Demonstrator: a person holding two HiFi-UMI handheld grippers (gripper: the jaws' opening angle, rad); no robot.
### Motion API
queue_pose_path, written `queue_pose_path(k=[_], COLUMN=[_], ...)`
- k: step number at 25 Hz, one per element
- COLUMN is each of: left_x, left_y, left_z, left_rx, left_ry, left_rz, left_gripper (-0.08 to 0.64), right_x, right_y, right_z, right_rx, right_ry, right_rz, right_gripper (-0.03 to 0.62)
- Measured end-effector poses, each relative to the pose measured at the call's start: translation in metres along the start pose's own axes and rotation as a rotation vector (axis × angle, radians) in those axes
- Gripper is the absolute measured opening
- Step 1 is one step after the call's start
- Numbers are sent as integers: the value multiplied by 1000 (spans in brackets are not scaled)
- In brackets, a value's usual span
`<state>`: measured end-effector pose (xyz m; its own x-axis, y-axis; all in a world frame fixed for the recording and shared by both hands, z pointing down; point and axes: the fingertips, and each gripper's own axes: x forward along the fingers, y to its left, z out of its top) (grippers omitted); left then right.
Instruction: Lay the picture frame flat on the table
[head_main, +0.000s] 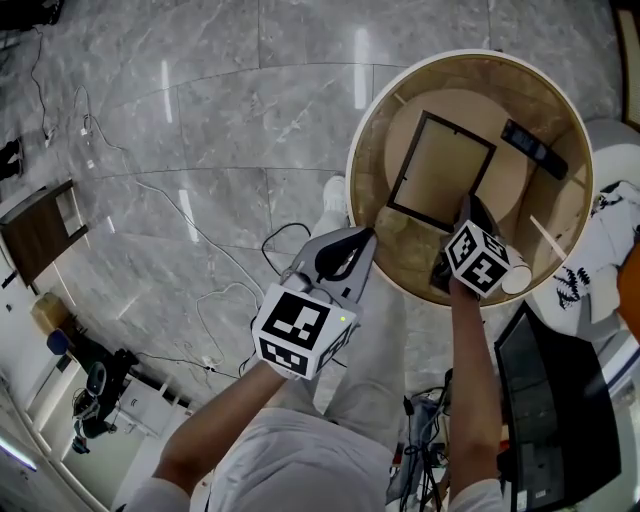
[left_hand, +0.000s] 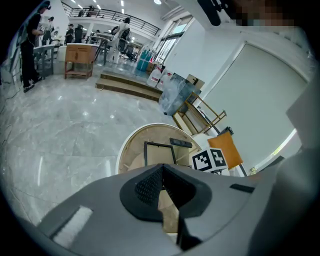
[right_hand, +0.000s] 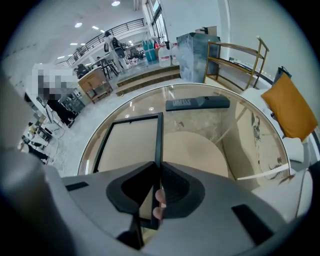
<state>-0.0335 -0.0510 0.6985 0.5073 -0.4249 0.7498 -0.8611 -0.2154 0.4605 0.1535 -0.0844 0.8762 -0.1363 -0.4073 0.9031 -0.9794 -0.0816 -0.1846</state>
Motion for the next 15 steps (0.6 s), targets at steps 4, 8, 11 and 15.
queue_pose_path(k=[4, 8, 11, 15], left_x=[-1, -4, -7, -9], left_y=[1, -3, -5, -14], left_z=[0, -1, 1, 2], left_rx=[0, 8, 9, 22], left_ry=[-2, -1, -5, -12], left_rz=[4, 4, 5, 3], left_gripper=[5, 5, 5, 5], right_x=[4, 1, -5, -18], right_y=[-4, -6, -5, -4], right_z=[-4, -3, 0, 9], right_rx=[4, 38, 41, 45], right_ry=[3, 0, -8, -33], right_rz=[-39, -46, -41, -13], right_gripper=[37, 52, 60, 60])
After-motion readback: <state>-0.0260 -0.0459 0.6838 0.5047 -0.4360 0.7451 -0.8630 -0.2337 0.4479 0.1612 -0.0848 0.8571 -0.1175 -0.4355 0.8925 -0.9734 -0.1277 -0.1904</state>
